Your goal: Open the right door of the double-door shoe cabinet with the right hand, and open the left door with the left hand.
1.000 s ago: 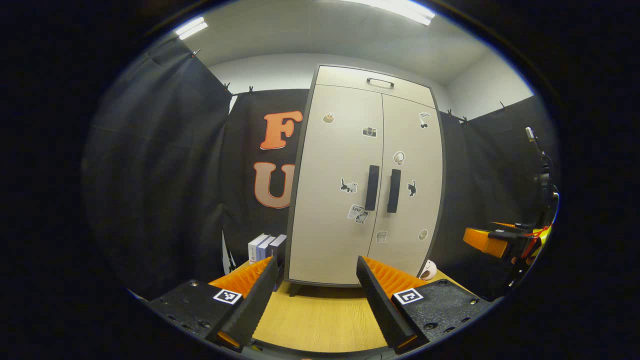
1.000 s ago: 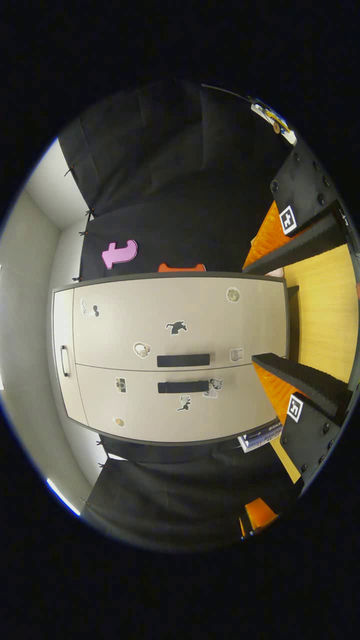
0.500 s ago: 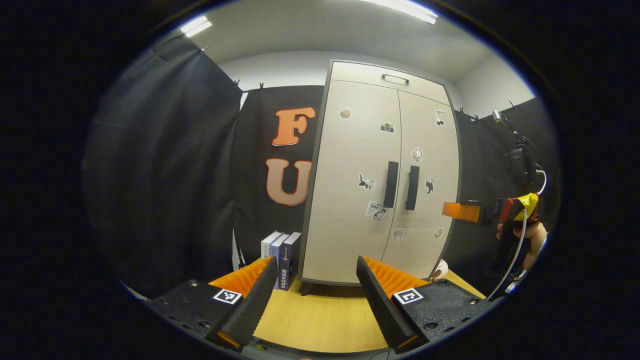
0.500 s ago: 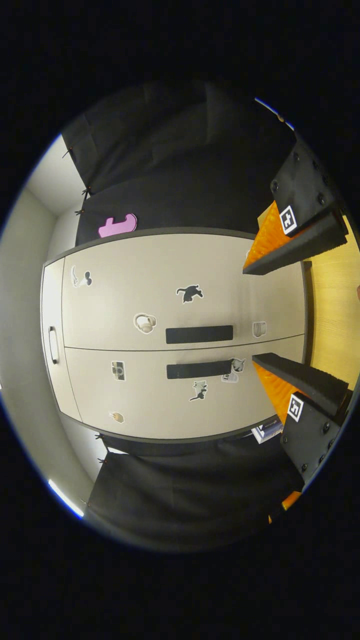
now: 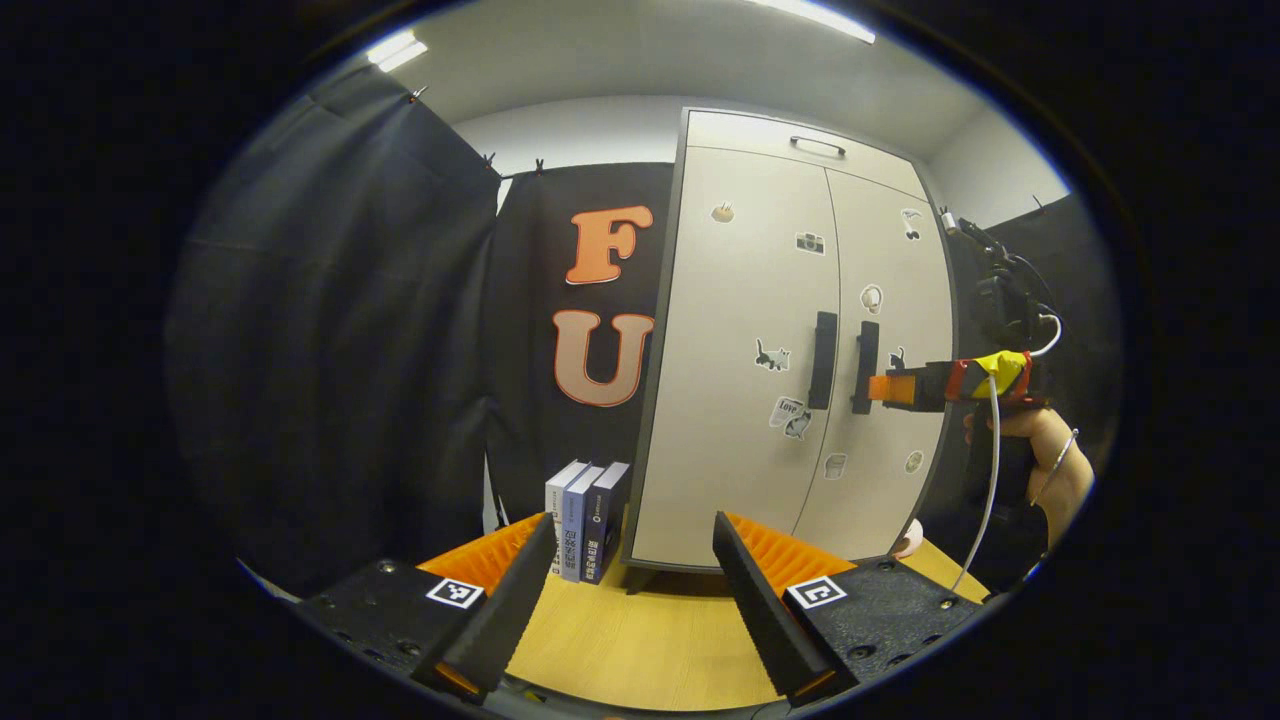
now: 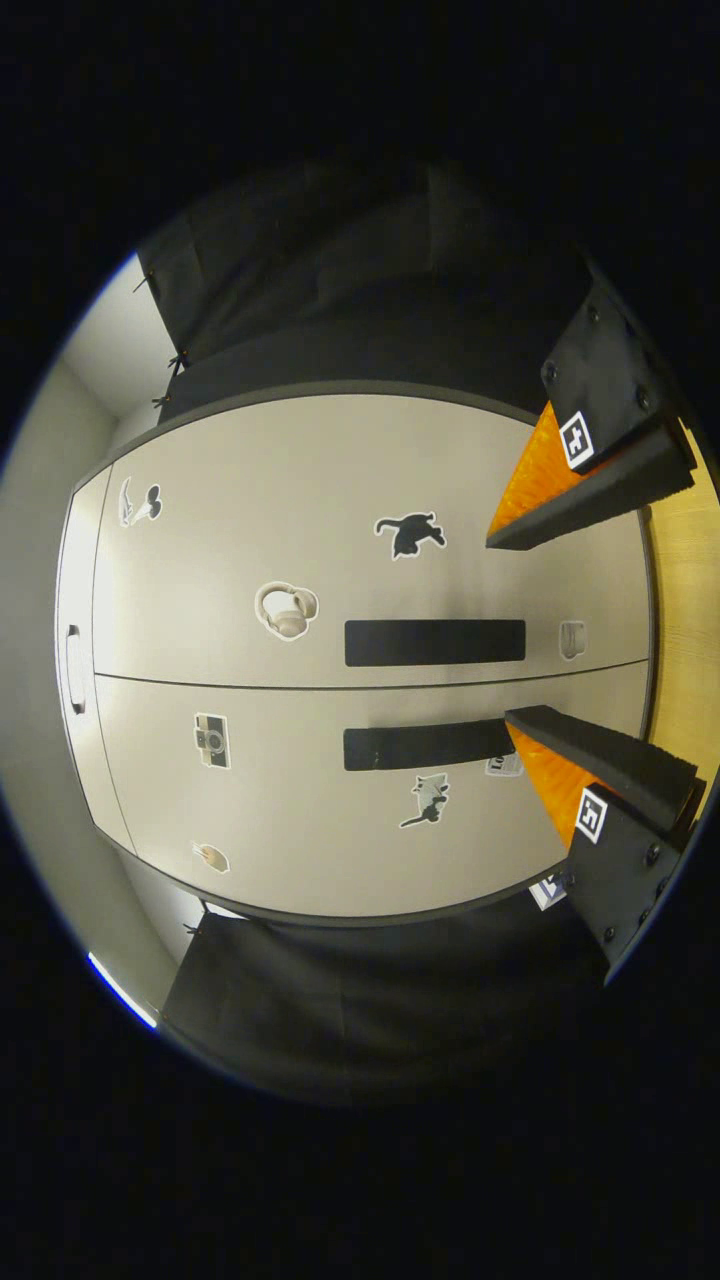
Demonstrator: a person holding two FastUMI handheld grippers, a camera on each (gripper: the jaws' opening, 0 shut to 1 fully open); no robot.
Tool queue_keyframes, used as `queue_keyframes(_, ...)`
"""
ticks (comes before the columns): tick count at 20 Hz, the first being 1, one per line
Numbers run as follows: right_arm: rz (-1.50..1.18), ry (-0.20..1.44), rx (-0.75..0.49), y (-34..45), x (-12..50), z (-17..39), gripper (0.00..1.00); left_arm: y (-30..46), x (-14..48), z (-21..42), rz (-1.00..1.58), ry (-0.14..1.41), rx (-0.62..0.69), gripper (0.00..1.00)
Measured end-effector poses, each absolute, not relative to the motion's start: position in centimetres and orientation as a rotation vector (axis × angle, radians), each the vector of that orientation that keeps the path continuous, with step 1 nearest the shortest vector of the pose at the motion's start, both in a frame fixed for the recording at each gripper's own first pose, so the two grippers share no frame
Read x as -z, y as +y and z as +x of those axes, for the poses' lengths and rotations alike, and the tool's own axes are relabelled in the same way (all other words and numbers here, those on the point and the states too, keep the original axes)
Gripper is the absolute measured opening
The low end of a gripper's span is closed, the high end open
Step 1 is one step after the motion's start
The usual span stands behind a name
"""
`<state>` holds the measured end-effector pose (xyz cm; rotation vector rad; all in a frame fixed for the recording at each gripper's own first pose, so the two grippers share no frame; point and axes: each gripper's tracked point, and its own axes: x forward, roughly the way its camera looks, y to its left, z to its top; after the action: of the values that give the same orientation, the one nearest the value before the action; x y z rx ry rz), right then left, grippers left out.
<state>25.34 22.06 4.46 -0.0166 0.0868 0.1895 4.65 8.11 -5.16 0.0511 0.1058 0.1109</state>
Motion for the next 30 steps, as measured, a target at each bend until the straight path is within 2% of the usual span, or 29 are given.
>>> queue_keyframes(1, -0.017, 0.082, -0.188, 22.4, -4.7, 26.2, 1.0, 8.3, 5.3, 4.9, 0.048, 0.111, -0.112, 0.95)
queue_keyframes(2, -0.023, 0.079, -0.181, 22.6, -4.9, 27.1, 0.92, 8.5, 5.4, 5.1, 0.044, 0.115, -0.112, 0.95)
queue_keyframes(3, -0.034, 0.075, -0.169, 22.7, -5.1, 27.9, 0.96, 8.7, 5.4, 5.4, 0.043, 0.116, -0.116, 0.95)
queue_keyframes(4, -0.041, 0.074, -0.165, 22.9, -5.2, 28.6, 0.87, 9.0, 5.3, 5.7, 0.045, 0.116, -0.12, 0.95)
queue_keyframes(6, -0.031, 0.077, -0.167, 23.4, -5.0, 29.8, 0.89, 9.6, 5.2, 6.2, 0.052, 0.111, -0.13, 0.95)
queue_keyframes(7, -0.022, 0.077, -0.168, 23.6, -5.0, 30.3, 0.78, 9.8, 5.2, 6.4, 0.054, 0.112, -0.134, 0.95)
queue_keyframes(8, -0.015, 0.08, -0.165, 23.7, -5.0, 30.7, 0.83, 10.0, 5.4, 6.6, 0.054, 0.119, -0.136, 0.95)
queue_keyframes(9, -0.01, 0.087, -0.16, 23.6, -4.7, 31.2, 0.82, 10.0, 5.5, 6.7, 0.053, 0.127, -0.136, 0.95)
queue_keyframes(10, -0.005, 0.1, -0.159, 23.7, -4.3, 31.6, 0.74, 10.0, 5.5, 6.9, 0.051, 0.132, -0.134, 0.95)
queue_keyframes(13, 0.001, 0.124, -0.163, 23.9, -3.6, 32.5, 0.7, 10.1, 5.2, 6.9, 0.062, 0.128, -0.135, 0.95)
queue_keyframes(14, -0.004, 0.119, -0.143, 23.7, -3.7, 32.9, 0.64, 10.2, 5.0, 6.9, 0.068, 0.122, -0.136, 0.95)
queue_keyframes(15, -0.002, 0.115, -0.153, 23.8, -3.9, 32.6, 0.45, 10.2, 4.8, 6.9, 0.075, 0.116, -0.138, 0.95)
queue_keyframes(16, -0.003, 0.122, -0.151, 23.9, -3.7, 32.9, 0.42, 10.4, 4.7, 6.8, 0.08, 0.111, -0.141, 0.95)
queue_keyframes(18, 0.001, 0.135, -0.148, 23.6, -3.3, 33.2, 0.43, 10.6, 4.5, 6.5, 0.079, 0.11, -0.148, 0.95)
queue_keyframes(20, 0.005, 0.143, -0.147, 23.7, -3.4, 33.1, 0.38, 10.7, 4.5, 6.1, 0.07, 0.111, -0.155, 0.95)
queue_keyframes(23, 0.006, 0.154, -0.149, 23.6, -3.3, 32.7, 0.38, 10.7, 4.3, 5.5, 0.061, 0.111, -0.158, 0.95)
queue_keyframes(24, 0.004, 0.159, -0.152, 23.5, -3.3, 32.5, 0.32, 10.7, 4.3, 5.2, 0.061, 0.109, -0.16, 0.95)
queue_keyframes(25, -0.005, 0.159, -0.156, 23.5, -3.3, 32.3, 0.39, 10.7, 4.2, 4.9, 0.063, 0.107, -0.163, 0.95)
queue_keyframes(26, -0.014, 0.161, -0.159, 23.4, -3.4, 32.0, 0.33, 10.6, 4.2, 4.7, 0.066, 0.106, -0.164, 0.95)
queue_keyframes(27, -0.023, 0.158, -0.167, 23.4, -3.6, 31.7, 0.32, 10.4, 4.1, 4.4, 0.068, 0.104, -0.163, 0.95)
queue_keyframes(28, -0.013, 0.161, -0.172, 23.3, -3.6, 31.7, 0.4, 10.2, 4.1, 3.9, 0.068, 0.101, -0.161, 0.95)
queue_keyframes(29, -0.002, 0.163, -0.181, 23.3, -3.5, 31.2, 0.24, 10.0, 3.9, 3.5, 0.067, 0.097, -0.159, 0.95)
queue_keyframes(30, 0.006, 0.168, -0.186, 23.2, -3.5, 31.1, 0.24, 9.8, 3.7, 3.0, 0.064, 0.094, -0.159, 0.95)
